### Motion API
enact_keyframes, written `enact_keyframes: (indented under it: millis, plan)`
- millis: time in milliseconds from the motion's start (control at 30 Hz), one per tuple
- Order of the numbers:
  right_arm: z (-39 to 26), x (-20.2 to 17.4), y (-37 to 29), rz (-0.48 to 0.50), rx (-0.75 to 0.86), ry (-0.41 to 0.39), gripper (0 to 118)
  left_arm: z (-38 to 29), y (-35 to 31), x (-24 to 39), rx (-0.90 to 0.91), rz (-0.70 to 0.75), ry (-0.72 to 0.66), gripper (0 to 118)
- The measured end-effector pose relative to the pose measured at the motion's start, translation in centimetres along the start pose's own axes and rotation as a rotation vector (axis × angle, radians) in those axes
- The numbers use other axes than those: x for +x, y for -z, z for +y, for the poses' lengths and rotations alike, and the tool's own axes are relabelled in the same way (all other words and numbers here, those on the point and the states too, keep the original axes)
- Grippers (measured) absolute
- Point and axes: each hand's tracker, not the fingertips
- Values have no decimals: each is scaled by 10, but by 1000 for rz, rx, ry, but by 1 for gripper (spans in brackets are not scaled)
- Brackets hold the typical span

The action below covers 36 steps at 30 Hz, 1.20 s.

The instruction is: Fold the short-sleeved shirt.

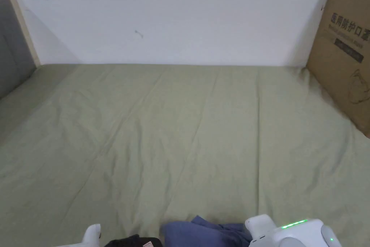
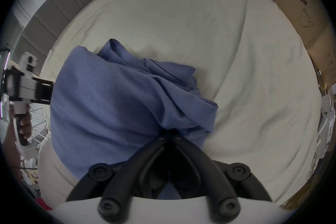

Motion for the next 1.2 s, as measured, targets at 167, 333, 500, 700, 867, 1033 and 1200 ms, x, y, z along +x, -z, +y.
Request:
enact_keyframes:
  millis: [167,333,500,700,867,1033,1200]
  plan:
    - [-1,2,-1,13,7,26,0,0,72,-2,-86,-210,-24,117]
    - [-10,10,-1,52,49,101,0,-8,95,-11,-41,183,77,21]
    - [-22,7,-21,72,159,112,0,-5,65,35,-29,91,157,21]
    - [-48,-10,-70,69,238,65,0,63,-54,73,-99,617,589,21]
    - [-59,-2,-106,30,300,110,1,114,-129,52,-195,1223,757,22]
    - [-50,17,-136,-27,375,198,1,152,-161,2,-256,1715,778,22]
    - [-52,21,-138,-90,350,214,1,162,-201,6,-118,1663,689,108]
